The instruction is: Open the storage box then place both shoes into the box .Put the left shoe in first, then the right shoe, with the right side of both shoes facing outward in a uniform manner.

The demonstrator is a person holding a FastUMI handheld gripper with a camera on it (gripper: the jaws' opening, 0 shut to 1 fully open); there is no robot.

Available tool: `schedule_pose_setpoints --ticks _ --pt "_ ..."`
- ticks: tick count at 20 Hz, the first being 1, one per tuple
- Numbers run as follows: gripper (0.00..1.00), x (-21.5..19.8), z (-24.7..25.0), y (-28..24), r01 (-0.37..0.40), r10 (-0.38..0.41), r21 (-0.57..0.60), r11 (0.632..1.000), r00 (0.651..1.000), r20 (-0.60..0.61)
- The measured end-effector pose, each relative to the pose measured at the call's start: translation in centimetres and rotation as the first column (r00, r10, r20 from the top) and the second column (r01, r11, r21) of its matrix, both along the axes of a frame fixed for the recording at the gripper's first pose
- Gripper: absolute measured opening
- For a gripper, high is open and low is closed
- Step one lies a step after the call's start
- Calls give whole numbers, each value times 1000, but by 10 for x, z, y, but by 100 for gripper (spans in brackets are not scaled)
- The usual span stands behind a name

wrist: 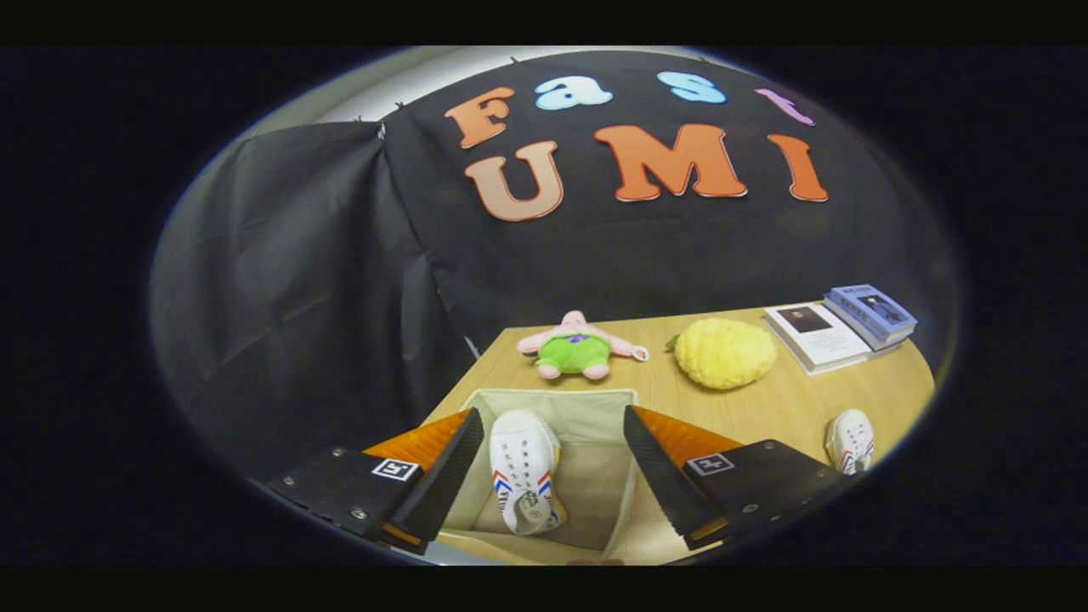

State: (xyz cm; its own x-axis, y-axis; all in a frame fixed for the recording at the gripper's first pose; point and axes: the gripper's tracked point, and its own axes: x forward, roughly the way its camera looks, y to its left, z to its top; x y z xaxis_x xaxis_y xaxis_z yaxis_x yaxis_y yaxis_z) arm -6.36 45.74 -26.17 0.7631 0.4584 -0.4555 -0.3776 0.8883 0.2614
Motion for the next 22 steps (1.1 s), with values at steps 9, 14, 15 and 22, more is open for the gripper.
schedule_pose_setpoints --ticks 9,14,15,22 --pt "98 52 -4 -134 149 -141 -101 984 987 83" --pt "99 67 -23 -217 252 -240 -159 955 966 92" --pt "99 68 -31 -233 267 -254 -179 947 963 94" --pt "99 50 -99 -332 327 -333 -307 894 942 33"
